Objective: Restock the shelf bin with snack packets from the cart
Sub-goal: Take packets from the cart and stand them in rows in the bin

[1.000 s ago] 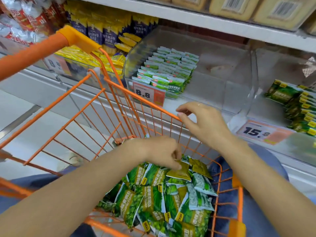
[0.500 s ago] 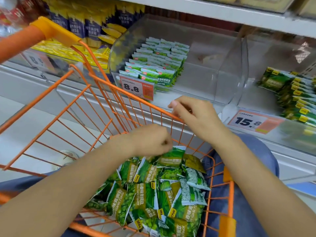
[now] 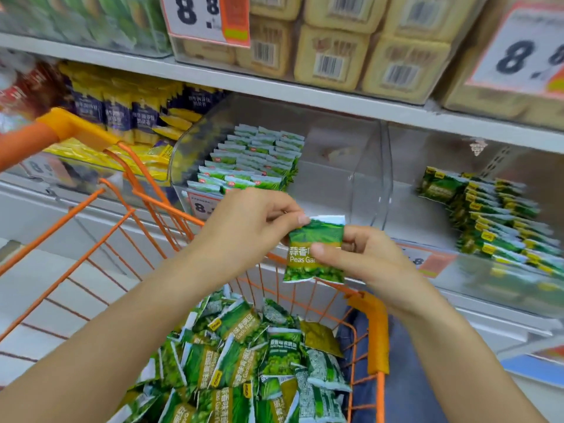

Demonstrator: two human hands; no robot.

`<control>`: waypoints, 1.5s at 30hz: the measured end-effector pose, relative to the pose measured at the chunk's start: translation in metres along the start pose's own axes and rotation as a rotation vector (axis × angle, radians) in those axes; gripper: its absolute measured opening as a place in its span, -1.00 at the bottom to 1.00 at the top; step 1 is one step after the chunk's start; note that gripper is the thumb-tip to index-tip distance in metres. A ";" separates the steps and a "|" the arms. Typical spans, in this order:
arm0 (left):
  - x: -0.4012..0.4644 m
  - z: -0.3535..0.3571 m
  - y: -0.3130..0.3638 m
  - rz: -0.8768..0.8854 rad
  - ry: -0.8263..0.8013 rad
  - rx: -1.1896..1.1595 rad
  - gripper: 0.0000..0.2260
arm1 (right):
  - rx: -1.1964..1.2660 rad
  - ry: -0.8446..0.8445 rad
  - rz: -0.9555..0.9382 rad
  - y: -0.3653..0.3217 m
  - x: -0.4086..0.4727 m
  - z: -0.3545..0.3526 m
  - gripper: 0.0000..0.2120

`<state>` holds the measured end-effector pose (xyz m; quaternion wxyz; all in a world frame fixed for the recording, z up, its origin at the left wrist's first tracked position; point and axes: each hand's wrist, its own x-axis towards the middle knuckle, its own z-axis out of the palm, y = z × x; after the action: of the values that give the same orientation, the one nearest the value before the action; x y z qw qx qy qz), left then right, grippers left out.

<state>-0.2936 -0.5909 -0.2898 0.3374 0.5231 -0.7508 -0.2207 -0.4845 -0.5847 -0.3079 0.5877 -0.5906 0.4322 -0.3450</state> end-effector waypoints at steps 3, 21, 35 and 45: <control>0.019 0.016 0.014 0.070 0.007 0.058 -0.88 | -0.085 0.024 0.040 -0.012 -0.004 -0.024 -0.74; 0.064 0.147 0.003 0.099 0.003 0.601 -0.49 | -1.166 0.459 0.368 0.021 0.071 -0.247 -0.40; 0.063 0.150 0.001 0.115 0.045 0.542 -0.49 | -1.637 0.561 0.085 0.054 0.101 -0.290 -0.76; 0.062 0.152 -0.002 0.154 0.096 0.545 -0.53 | -1.648 0.550 0.134 0.061 0.101 -0.285 -0.47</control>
<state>-0.4185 -0.6532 -0.3772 0.2351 0.5458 -0.8032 0.0405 -0.7121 -0.7863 -0.3587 -0.1329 -0.6969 0.7046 -0.0176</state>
